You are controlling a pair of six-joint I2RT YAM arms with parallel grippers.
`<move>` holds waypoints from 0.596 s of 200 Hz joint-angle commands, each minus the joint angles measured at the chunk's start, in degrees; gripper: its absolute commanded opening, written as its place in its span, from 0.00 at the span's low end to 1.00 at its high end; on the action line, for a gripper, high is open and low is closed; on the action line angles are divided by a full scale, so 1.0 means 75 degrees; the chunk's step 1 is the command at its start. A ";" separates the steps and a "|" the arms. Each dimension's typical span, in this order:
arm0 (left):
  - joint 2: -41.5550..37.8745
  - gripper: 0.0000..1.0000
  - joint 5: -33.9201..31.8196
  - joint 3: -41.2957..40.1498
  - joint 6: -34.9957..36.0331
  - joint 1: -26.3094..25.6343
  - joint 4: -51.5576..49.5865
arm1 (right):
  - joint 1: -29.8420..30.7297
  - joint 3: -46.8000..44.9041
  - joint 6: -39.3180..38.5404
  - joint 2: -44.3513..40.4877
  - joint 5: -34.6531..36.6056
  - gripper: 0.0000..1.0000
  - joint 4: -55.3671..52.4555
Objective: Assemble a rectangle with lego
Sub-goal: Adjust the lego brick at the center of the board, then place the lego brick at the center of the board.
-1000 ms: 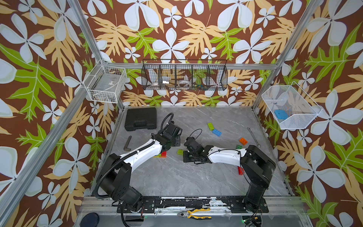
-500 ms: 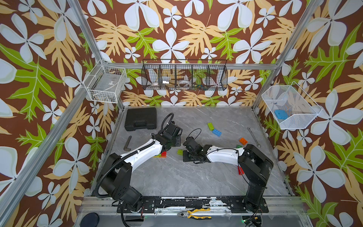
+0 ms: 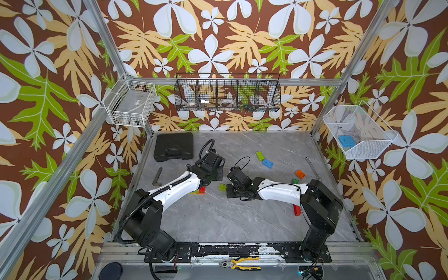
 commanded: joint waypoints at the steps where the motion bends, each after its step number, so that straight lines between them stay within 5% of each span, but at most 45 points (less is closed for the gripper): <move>1: 0.0065 0.00 0.0145 0.0035 0.0000 -0.0101 0.0029 | -0.0388 -0.0398 0.0082 -0.0549 0.0021 0.09 -0.0159; 59: 0.1213 0.00 0.0282 0.0983 -0.0615 -0.1685 0.0119 | -0.2311 -0.2248 0.0368 -0.1939 -0.0005 0.10 0.0038; 119: 0.3915 0.00 0.0247 0.3424 -0.0780 -0.2906 -0.0685 | -0.3714 -0.2253 -0.0507 -0.2666 0.0445 0.14 -0.0811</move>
